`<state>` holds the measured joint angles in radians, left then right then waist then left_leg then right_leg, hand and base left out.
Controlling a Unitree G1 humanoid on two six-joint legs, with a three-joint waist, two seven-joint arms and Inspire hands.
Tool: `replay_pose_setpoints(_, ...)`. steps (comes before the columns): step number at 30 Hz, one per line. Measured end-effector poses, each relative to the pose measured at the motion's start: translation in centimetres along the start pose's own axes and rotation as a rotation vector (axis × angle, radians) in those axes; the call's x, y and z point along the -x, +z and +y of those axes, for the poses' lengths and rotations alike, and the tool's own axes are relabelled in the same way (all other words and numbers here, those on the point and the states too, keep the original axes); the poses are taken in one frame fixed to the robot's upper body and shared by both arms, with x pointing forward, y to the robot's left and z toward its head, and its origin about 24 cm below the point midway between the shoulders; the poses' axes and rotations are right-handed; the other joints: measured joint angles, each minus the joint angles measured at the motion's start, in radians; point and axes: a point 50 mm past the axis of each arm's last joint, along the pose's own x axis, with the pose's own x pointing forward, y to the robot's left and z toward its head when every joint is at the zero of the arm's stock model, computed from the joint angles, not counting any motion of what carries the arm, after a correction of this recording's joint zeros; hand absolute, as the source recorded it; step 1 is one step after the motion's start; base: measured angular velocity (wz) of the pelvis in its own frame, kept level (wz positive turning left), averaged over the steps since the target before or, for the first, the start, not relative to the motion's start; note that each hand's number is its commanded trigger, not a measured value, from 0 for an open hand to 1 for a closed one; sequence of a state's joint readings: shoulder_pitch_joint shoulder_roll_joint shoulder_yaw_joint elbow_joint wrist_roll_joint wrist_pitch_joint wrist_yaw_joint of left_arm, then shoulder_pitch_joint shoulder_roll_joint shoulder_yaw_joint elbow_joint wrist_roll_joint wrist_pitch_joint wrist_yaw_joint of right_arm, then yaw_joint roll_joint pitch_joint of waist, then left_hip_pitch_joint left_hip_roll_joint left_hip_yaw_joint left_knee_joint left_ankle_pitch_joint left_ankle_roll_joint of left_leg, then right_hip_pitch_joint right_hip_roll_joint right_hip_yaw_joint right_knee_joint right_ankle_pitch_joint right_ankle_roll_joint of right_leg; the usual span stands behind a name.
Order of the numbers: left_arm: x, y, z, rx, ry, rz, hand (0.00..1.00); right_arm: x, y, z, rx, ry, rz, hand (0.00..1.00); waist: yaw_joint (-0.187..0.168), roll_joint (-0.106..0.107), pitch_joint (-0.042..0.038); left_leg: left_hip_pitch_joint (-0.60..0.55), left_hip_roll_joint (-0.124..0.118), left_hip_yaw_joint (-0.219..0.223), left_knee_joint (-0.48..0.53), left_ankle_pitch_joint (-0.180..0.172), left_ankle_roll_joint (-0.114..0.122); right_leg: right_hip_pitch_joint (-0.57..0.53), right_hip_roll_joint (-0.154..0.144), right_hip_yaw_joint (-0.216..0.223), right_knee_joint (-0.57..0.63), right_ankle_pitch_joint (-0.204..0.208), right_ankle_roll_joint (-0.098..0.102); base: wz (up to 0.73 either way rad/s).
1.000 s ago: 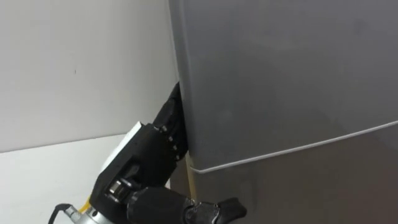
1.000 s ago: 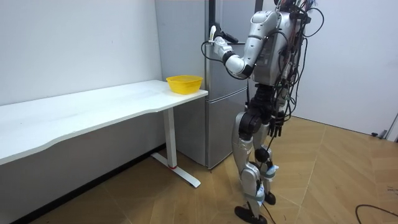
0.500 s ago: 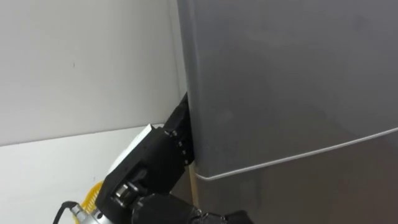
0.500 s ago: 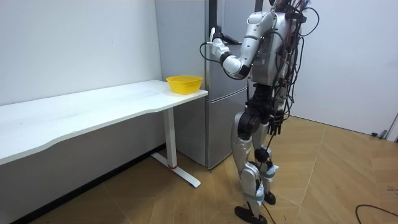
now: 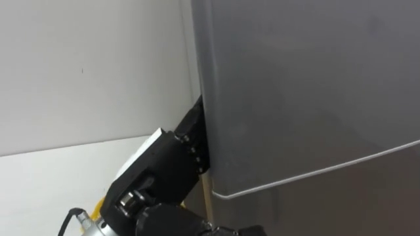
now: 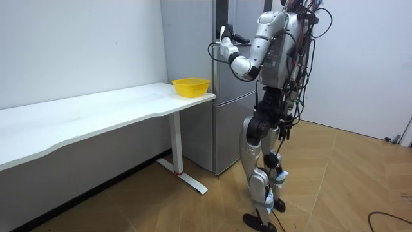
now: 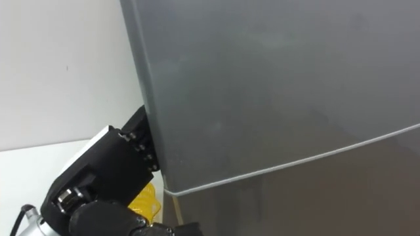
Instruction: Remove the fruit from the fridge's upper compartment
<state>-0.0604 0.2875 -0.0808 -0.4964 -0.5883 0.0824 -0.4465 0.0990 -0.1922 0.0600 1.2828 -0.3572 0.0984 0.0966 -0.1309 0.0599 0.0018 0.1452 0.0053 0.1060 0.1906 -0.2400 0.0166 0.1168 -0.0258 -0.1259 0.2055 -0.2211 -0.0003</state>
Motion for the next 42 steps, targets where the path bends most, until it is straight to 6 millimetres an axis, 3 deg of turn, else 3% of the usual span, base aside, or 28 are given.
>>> replay_pose_setpoints(6, -0.2, 0.4, -0.3, 0.030, -0.040, -0.030, 0.00, 0.0, 0.0, -0.1, 0.000, -0.003, 0.000, 0.00, -0.001, 0.007, -0.0044, 0.001, 0.000, 0.000, 0.000, 0.000, 0.000, 0.000, 0.000, 0.000, 0.001, 0.002, 0.000, 0.00)
replay_pose_setpoints(19, -1.6, 1.7, -1.9, 0.096, -0.179, -0.125, 0.00, 0.0, 0.0, -0.2, 0.002, -0.003, -0.011, 0.00, -0.005, -0.001, 0.0009, 0.000, 0.001, 0.004, 0.000, 0.000, 0.000, 0.003, 0.001, 0.001, -0.001, 0.002, 0.000, 0.00)
replay_pose_setpoints(31, -2.3, 2.1, -2.9, 0.125, -0.301, -0.162, 0.00, 0.0, -0.1, -0.4, 0.002, -0.007, -0.009, 0.00, -0.008, -0.008, 0.0035, 0.008, 0.003, 0.032, -0.001, 0.000, 0.000, 0.000, 0.003, 0.030, 0.000, 0.003, 0.000, -0.07)
replay_pose_setpoints(42, -2.3, 2.1, -3.1, 0.122, -0.330, -0.163, 0.00, 0.1, -0.2, -0.7, 0.009, -0.014, -0.013, 0.00, -0.008, -0.018, 0.0017, 0.008, 0.006, 0.035, -0.002, 0.000, 0.000, -0.003, 0.007, 0.039, 0.000, 0.003, -0.002, -0.02)
